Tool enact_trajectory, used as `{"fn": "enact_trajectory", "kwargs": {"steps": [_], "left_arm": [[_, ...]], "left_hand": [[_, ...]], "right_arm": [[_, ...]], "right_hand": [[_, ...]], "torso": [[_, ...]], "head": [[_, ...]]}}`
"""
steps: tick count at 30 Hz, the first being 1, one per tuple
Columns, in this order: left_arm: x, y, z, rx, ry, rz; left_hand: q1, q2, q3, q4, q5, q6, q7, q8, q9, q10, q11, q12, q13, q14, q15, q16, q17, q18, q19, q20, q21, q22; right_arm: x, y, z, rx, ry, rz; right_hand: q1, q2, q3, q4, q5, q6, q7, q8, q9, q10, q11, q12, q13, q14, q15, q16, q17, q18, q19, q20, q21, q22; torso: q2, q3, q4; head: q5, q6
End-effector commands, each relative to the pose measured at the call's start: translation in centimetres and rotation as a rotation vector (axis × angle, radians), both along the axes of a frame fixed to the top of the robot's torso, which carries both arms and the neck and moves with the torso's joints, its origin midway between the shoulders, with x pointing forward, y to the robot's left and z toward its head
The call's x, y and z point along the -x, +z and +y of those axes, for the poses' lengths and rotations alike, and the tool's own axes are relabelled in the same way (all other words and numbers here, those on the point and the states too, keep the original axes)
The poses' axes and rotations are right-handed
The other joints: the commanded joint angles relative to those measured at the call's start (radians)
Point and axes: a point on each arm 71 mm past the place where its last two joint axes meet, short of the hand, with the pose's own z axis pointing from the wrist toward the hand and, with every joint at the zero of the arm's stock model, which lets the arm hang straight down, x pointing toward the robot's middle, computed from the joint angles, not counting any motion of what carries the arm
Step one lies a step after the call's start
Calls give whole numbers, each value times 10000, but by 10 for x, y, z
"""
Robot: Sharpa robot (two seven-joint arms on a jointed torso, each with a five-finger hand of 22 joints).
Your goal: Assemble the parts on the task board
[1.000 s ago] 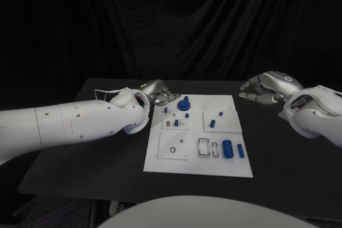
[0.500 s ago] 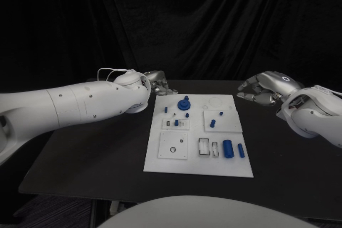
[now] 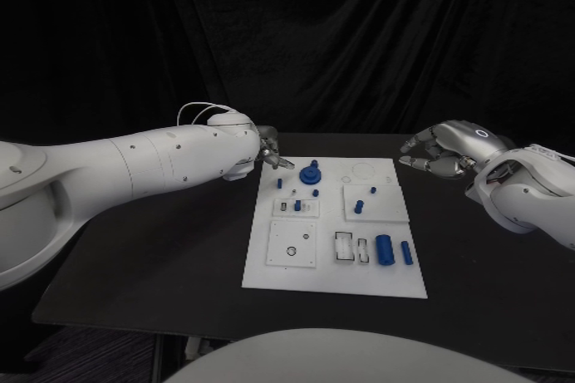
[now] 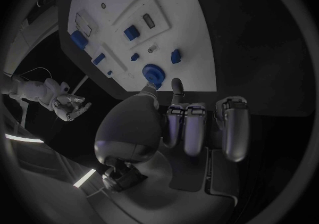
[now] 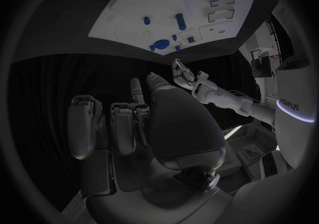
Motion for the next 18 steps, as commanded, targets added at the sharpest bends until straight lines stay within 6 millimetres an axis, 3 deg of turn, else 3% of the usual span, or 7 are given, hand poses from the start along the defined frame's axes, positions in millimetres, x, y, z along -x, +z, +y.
{"fn": "enact_trajectory", "kwargs": {"steps": [1,13,18], "left_arm": [[0,-4,-2,-47,-30,669],[-6,-13,4,-348,458,855],[-6,-16,5,-412,561,902]], "left_hand": [[40,103,-61,-5,-4,-36,10,-92,-59,1050,95,35,2629,1018,73,26,2631,-32,375,101,-44,2168],[365,257,-96,-191,539,119,22,-365,-349,1050,121,35,2629,1018,108,26,2631,-12,336,148,-126,2154],[384,267,-94,-202,557,118,25,-384,-366,1050,123,35,2629,1018,110,26,2631,-7,326,151,-145,2148]], "right_arm": [[0,0,-1,-42,-105,-95],[0,0,-1,-25,-108,-78],[0,0,-1,-18,-92,-69]], "right_hand": [[82,7,69,13,54,66,25,-63,-13,526,76,-37,2204,855,65,0,2269,73,181,47,-15,2119],[145,-11,122,3,219,68,26,-75,-35,526,76,-37,2204,856,63,1,2270,76,176,45,-28,2116],[206,-21,169,-11,328,73,26,-82,-50,521,77,-41,2199,856,64,0,2269,74,180,45,-22,2118]], "torso": [[5,-4,-8],[0,-23,25],[0,-14,-4]], "head": [[-8,-2],[-117,-2],[-77,-2]]}}
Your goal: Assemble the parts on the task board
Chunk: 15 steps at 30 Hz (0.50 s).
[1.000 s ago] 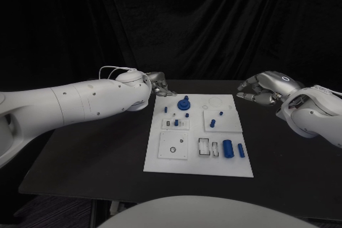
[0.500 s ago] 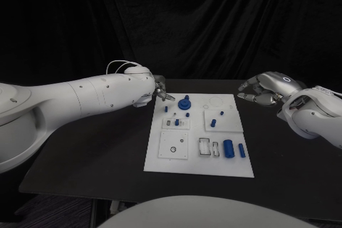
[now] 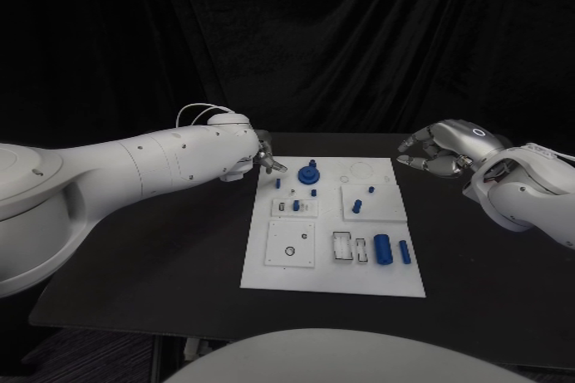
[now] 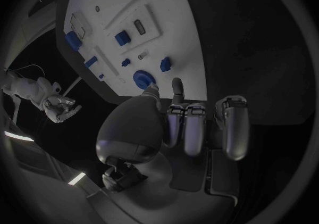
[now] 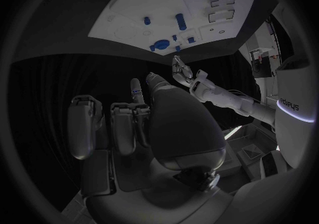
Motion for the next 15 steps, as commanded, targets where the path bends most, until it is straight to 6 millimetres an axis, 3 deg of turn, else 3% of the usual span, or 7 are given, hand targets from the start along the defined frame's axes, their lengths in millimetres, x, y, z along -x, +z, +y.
{"fn": "enact_trajectory", "kwargs": {"steps": [1,9,15], "left_arm": [[1,-4,-1,-54,74,254],[2,-11,-1,-83,112,372],[2,-13,-2,-25,51,393]], "left_hand": [[111,0,1,-50,58,84,-9,-48,-26,1043,64,35,2629,1056,75,26,2633,-7,324,79,-49,2146],[121,58,2,-42,121,102,1,-119,-110,1043,73,35,2629,1056,81,26,2633,-4,316,86,-64,2143],[105,90,-7,-22,136,144,1,-149,-162,1043,76,35,2629,1056,86,26,2633,-4,314,90,-67,2143]], "right_arm": [[0,0,0,-27,-77,-65],[0,0,0,-23,-62,-59],[0,0,0,-20,-72,-55]], "right_hand": [[131,-26,55,0,88,72,28,-36,-17,522,78,-40,2200,854,65,-3,2266,74,178,45,-26,2119],[188,-38,106,-7,212,75,31,-43,-32,523,79,-39,2200,856,65,-1,2269,75,176,45,-31,2118],[222,-45,140,-11,291,78,33,-47,-42,517,80,-44,2196,853,66,-7,2263,77,172,46,-39,2115]], "torso": [[-5,8,-24],[-12,17,12],[-11,20,-3]], "head": [[21,-2],[-11,-2],[-8,-2]]}}
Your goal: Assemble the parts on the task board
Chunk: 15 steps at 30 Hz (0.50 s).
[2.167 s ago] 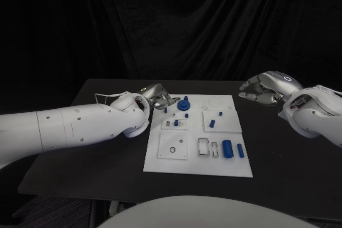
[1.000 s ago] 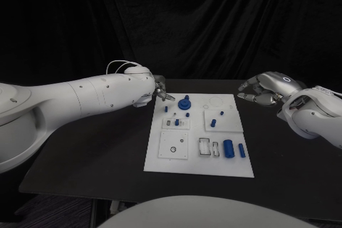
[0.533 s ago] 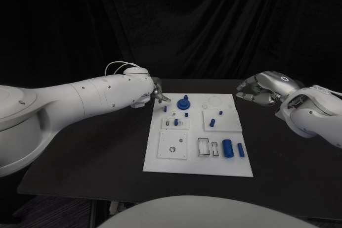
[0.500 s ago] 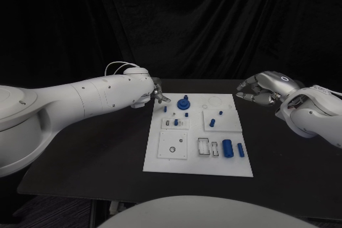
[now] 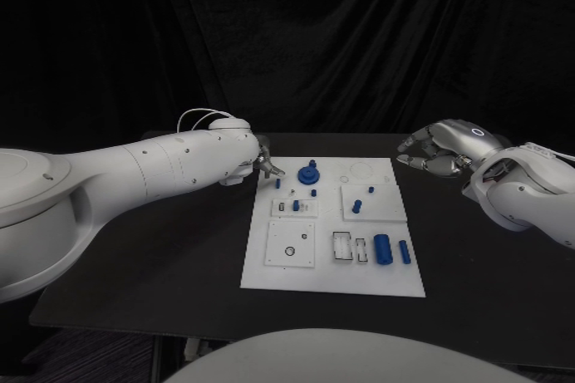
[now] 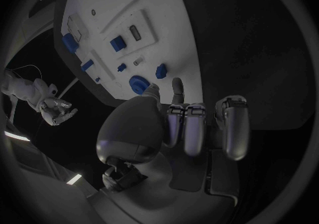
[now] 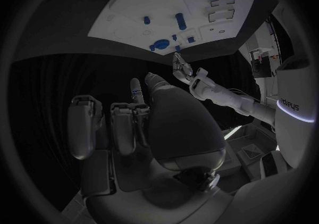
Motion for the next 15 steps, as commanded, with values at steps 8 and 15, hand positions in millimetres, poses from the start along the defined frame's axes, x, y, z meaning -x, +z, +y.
{"fn": "enact_trajectory", "kwargs": {"steps": [8,15], "left_arm": [[2,-4,-5,132,-182,187],[3,-7,-8,197,-266,211]], "left_hand": [[46,85,-13,0,58,125,1,-82,-78,1043,76,35,2629,1056,91,26,2633,0,303,95,-72,2138],[31,132,-13,24,78,172,-2,-102,-122,1043,75,35,2629,1056,93,26,2633,3,296,98,-85,2134]], "right_arm": [[0,0,-1,-14,-104,-42],[0,0,-1,-11,-104,-35]], "right_hand": [[190,-20,155,-32,231,52,-2,-51,-26,524,84,-38,2202,855,66,-2,2269,75,177,46,-31,2120],[249,-36,210,-47,349,57,3,-55,-38,524,83,-37,2202,854,68,-5,2266,75,178,46,-30,2120]], "torso": [[-6,8,3],[-8,10,-7]], "head": [[-34,-2],[-46,-2]]}}
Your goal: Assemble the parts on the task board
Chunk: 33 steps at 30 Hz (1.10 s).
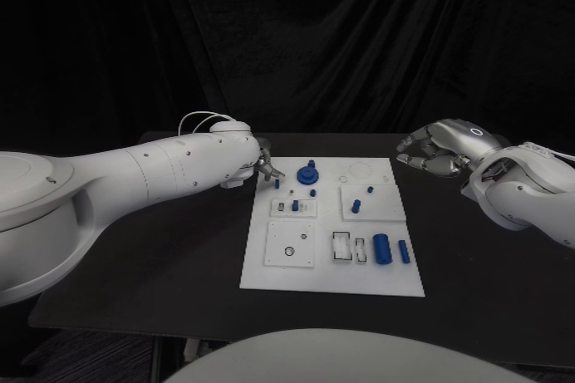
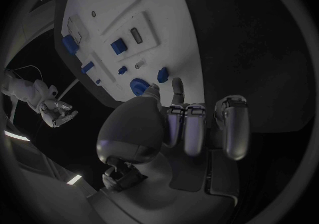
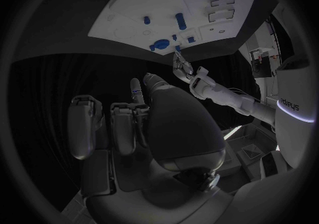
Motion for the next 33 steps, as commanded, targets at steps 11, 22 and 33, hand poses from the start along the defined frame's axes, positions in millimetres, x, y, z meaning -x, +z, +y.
{"fn": "enact_trajectory", "kwargs": {"steps": [11,22,33], "left_arm": [[3,-4,-9,215,-305,159],[4,-8,-10,192,-313,251],[6,-12,-13,181,-342,335]], "left_hand": [[44,169,2,21,271,202,-20,-111,-136,1043,65,35,2629,1056,89,26,2634,3,291,100,-69,2136],[314,188,89,-119,1094,272,-43,-282,-345,1043,44,35,2629,1056,73,26,2634,13,265,89,-119,2124],[569,243,301,-272,1161,286,-73,-335,-403,1043,18,35,2629,1056,55,26,2634,16,259,74,-133,2121]], "right_arm": [[0,-1,0,2,-99,-5],[0,-1,1,13,-88,24],[0,-1,0,16,-104,40]], "right_hand": [[160,0,117,-19,191,63,5,-57,-21,522,87,-39,2199,853,70,-7,2264,74,178,47,-30,2122],[195,-9,156,-27,269,67,7,-59,-28,517,88,-43,2195,855,70,-2,2269,77,174,48,-39,2120],[228,-15,195,-35,349,75,8,-58,-33,516,90,-44,2194,852,72,-10,2262,76,174,49,-38,2120]], "torso": [[5,3,3],[17,-2,-4],[7,1,1]], "head": [[0,-2],[7,-2],[-10,-2]]}}
